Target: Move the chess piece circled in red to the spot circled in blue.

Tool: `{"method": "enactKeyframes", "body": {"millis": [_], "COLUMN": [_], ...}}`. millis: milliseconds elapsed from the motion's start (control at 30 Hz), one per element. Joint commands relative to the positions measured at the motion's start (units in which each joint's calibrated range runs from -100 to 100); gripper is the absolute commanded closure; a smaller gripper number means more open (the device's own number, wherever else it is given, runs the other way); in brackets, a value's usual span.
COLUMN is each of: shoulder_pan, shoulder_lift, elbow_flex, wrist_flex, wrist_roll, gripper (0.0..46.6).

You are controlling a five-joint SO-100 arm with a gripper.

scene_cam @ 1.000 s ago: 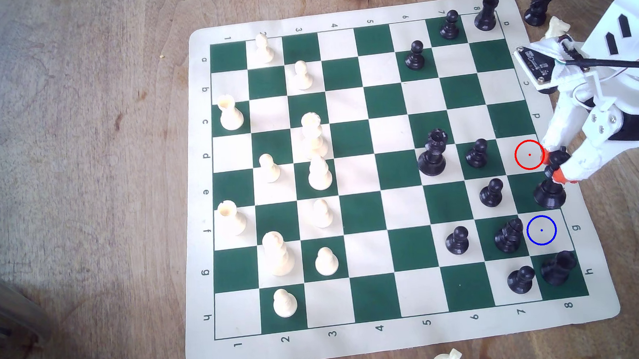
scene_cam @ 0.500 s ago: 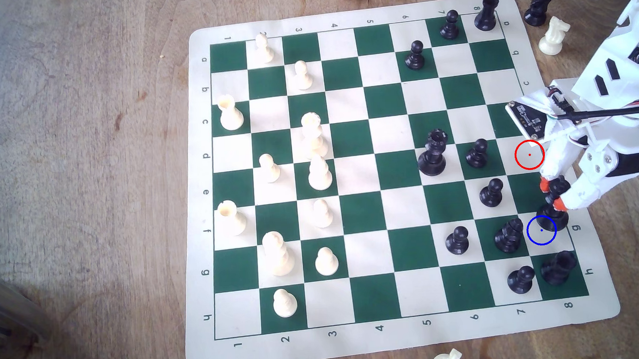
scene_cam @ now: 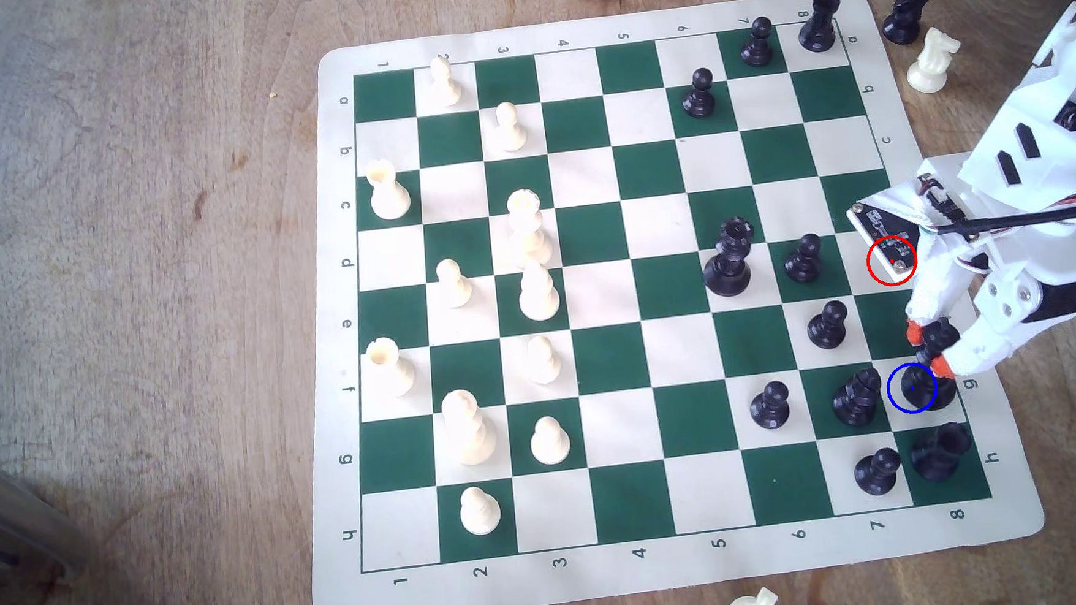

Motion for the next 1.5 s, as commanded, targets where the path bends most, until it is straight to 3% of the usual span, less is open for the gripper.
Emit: {"method": "enactKeyframes", "body": {"millis": [0,567,633,667,767,1200,1467], "shoulder_pan": [-0.3,0.0,0.0,0.0,-0.3,0.1,-0.3], "shoulder_lift": [0.2,1.5,1.5,1.5,1.2,-1.0,-10.3], "elbow_flex": [-2.0,2.3,2.4,2.5,3.0,3.2,2.2], "wrist_flex": [-2.3,-4.4,-4.4,-3.9,-3.8,2.2,11.9], "wrist_roll": [-0.3,0.5,0.4,0.4,0.3,0.8,1.1], "gripper": [46.1,45.2,39.9,34.2,30.1,31.6,31.3]}}
